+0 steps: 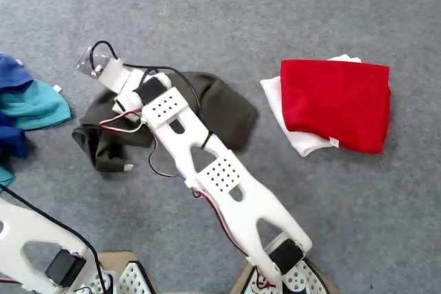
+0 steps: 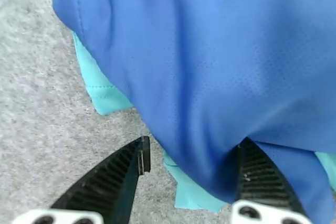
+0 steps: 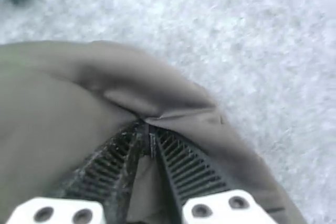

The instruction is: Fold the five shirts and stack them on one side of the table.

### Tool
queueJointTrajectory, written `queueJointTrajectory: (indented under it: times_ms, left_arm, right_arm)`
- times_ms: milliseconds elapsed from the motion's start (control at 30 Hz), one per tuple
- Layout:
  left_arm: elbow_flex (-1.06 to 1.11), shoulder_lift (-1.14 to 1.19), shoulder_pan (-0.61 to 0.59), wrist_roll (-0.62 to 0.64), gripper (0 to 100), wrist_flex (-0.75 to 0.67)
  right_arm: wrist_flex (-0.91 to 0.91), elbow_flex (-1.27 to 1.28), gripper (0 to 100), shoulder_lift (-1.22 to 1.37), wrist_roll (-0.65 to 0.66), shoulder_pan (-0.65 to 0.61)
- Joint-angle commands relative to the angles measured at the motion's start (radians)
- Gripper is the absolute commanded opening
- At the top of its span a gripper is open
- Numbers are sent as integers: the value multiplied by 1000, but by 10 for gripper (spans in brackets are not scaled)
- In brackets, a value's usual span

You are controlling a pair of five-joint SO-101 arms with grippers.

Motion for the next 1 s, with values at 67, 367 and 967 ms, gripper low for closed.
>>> queueJointTrajectory:
  times_ms: [67,367,967]
  left_arm:
    - [-2,-32,-1,-11,278,8]
    - [-2,-28,7,-11,278,8]
    - [157,-238,1,-14,278,8]
  right_arm:
    - [180,-143,15,-44,3,23]
    - [448,-148,18,-249,3,60]
    - [537,136,18,-713,0,6]
